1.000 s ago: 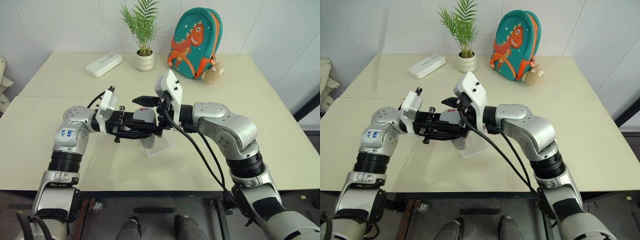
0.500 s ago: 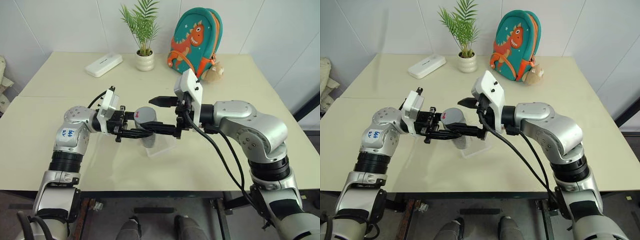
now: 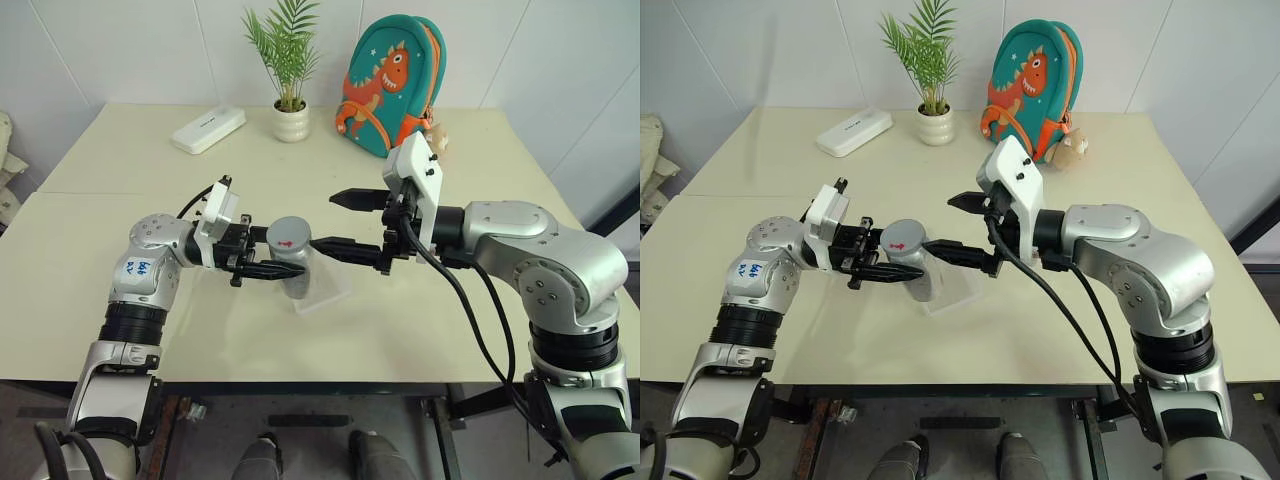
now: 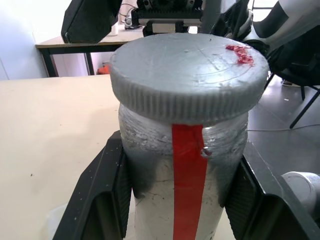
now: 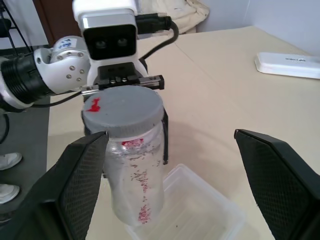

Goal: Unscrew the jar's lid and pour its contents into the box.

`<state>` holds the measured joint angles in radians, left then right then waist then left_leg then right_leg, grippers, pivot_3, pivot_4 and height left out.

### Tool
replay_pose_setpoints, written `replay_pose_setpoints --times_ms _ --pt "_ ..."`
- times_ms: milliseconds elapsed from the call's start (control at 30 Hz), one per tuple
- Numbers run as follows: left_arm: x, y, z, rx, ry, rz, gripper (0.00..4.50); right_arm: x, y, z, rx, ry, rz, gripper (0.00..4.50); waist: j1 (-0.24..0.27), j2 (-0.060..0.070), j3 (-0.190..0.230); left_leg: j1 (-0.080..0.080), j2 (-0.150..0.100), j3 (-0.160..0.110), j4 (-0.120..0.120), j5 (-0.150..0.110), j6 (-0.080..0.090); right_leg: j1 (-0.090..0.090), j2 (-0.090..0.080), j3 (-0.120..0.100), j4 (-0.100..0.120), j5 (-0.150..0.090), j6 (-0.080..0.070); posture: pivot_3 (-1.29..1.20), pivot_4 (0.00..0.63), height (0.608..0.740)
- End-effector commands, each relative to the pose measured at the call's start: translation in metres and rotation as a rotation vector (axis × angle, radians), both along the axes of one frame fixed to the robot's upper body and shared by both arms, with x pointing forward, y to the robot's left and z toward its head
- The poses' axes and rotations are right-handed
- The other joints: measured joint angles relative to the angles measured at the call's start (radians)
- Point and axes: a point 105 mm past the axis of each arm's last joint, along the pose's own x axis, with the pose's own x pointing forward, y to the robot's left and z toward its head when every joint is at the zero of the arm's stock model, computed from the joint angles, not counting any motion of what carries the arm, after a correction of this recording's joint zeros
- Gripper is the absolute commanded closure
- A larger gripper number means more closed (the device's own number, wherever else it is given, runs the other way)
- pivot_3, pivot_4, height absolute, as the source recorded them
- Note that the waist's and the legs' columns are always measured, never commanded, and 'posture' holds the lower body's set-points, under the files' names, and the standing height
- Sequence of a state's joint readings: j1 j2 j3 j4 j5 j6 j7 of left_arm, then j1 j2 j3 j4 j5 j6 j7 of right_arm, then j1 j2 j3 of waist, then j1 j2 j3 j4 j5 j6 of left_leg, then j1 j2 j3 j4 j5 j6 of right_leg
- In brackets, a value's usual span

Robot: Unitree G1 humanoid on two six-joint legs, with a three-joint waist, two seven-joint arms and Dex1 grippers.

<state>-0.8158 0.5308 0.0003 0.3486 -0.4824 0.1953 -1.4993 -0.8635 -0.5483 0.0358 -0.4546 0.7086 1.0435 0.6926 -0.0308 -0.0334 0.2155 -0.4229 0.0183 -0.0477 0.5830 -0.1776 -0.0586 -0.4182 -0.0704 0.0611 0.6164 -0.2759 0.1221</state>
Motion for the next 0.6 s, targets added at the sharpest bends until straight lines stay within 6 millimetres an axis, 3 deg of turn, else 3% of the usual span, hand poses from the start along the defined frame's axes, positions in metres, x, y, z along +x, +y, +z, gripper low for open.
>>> replay_pose_setpoints --times_ms 33,333,600 --pt "-0.002 -0.002 0.013 -0.001 -0.064 -0.017 2.48 -0.009 -0.004 0.008 0.0 -0.041 0.005 0.27 0.0 0.0 0.0 0.0 0.0 0.0 0.0 0.0 0.0 0.0 0.0 0.0 0.0 0.0 0.0 0.0 0.15 0.74" --pt "-0.001 -0.001 0.013 0.009 -0.062 -0.021 2.48 -0.009 -0.004 0.011 0.009 -0.047 0.002 0.27 0.0 0.0 0.0 0.0 0.0 0.0 0.0 0.0 0.0 0.0 0.0 0.0 0.0 0.0 -0.001 0.0 0.15 0.74" --pt "0.002 -0.001 0.012 0.052 -0.066 -0.03 2.48 -0.006 0.013 0.027 0.079 -0.056 0.026 0.27 0.0 0.0 0.0 0.0 0.0 0.0 0.0 0.0 0.0 0.0 0.0 0.0 0.0 0.0 0.0 0.0 0.15 0.74"
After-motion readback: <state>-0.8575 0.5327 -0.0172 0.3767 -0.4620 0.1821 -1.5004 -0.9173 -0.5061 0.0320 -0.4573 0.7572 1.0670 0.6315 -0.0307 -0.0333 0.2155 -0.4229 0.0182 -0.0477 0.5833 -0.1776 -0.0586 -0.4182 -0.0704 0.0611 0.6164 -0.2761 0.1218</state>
